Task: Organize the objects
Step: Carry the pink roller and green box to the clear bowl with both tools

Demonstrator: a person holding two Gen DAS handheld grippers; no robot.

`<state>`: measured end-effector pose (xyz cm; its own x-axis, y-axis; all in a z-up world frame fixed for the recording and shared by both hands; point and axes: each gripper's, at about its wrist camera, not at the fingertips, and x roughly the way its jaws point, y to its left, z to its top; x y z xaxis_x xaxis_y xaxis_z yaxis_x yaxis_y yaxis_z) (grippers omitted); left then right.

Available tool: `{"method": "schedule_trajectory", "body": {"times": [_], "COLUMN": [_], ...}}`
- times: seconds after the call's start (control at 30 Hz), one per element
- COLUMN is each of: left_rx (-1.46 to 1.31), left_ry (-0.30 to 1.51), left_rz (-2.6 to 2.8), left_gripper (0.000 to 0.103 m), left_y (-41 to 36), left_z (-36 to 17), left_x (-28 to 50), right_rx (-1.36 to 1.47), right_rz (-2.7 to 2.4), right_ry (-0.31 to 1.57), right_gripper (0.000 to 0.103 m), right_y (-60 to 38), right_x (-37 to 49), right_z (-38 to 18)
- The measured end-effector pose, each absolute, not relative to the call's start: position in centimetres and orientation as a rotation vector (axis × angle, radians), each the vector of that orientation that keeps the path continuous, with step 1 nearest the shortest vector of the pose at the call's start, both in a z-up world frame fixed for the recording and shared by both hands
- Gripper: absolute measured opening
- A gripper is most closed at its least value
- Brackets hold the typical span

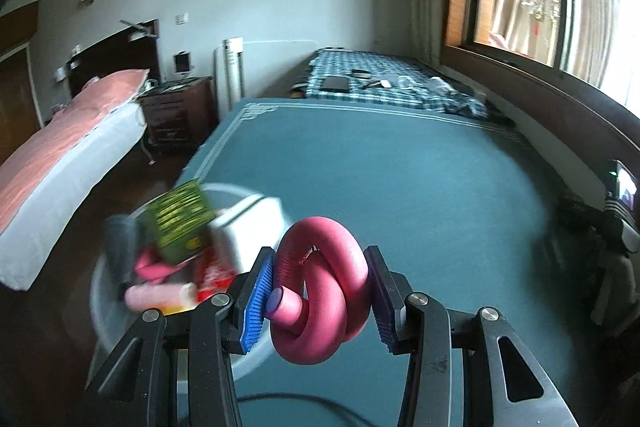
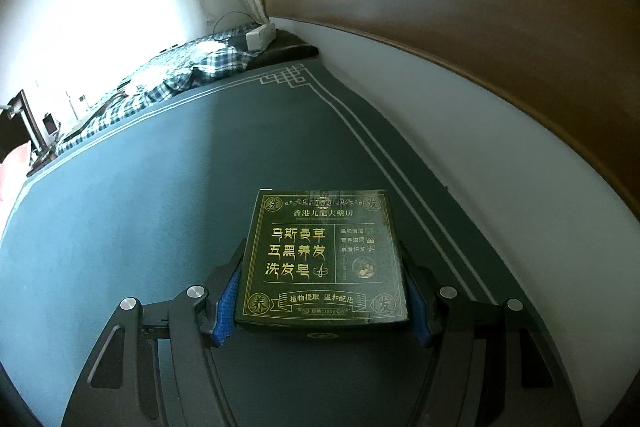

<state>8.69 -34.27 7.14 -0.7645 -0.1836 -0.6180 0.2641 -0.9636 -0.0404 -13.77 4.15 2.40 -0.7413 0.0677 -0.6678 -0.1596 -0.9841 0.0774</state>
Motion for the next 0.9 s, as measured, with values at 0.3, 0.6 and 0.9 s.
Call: {"method": "schedule_trajectory", "body": {"times": [0.3, 0.6, 0.9], "left_rx": [0.945, 0.954, 0.962], "left_ry": [0.249, 0.277, 0.3], "left_rz": [-2.634, -2.6, -2.63], "left_gripper": [0.048, 0.048, 0.048], "left_y": [-40.0, -43.0, -44.0], "left_z": [5.7, 4.6, 4.1], "left_x": [11.7, 12.9, 12.2], "right_rx": [-1.099, -1.12, -1.169], "right_rz": [2.908, 3.169, 3.39], "right_ry": [0.205, 0.142, 0.068], "right_gripper": [0.067, 0.067, 0.067], "right_y": [-0.2, -10.2, -19.1], "right_x": [-10.2, -6.4, -2.3], "right_z": [2.9, 5.4, 6.5]}}
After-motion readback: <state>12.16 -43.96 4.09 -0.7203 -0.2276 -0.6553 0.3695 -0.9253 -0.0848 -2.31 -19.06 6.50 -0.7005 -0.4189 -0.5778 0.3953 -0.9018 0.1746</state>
